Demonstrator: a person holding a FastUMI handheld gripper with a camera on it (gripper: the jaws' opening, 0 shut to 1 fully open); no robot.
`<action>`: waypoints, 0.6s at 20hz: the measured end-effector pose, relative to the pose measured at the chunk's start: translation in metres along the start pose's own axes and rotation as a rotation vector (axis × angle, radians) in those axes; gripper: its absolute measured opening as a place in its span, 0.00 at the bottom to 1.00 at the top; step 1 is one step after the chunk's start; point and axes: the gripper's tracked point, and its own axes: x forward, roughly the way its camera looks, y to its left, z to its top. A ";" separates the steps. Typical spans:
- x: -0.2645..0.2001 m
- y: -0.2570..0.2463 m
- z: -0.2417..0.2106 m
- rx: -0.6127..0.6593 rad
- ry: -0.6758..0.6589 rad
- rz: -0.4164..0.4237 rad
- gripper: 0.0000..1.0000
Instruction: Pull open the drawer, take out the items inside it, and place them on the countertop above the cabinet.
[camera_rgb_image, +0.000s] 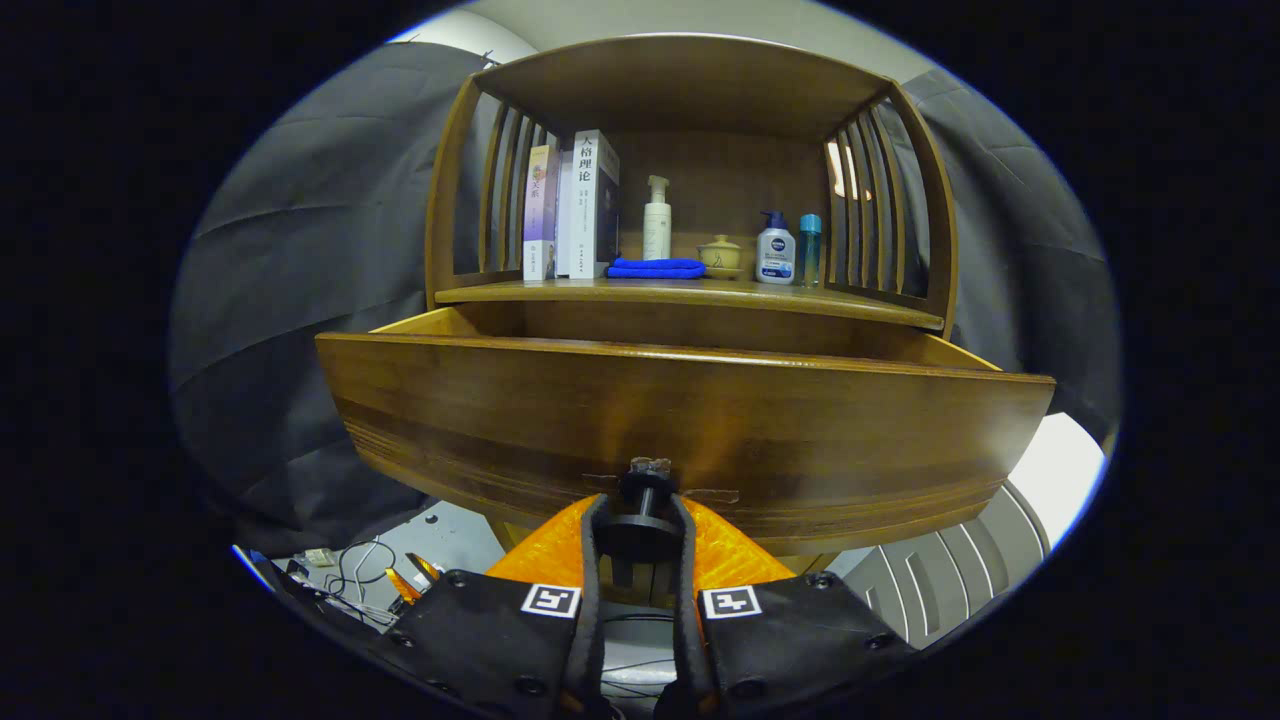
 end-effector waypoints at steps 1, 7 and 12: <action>-0.004 0.000 -0.002 -0.004 0.001 0.002 0.31; -0.019 0.005 -0.009 -0.026 0.007 0.024 0.31; -0.023 0.006 -0.010 -0.025 0.012 0.025 0.30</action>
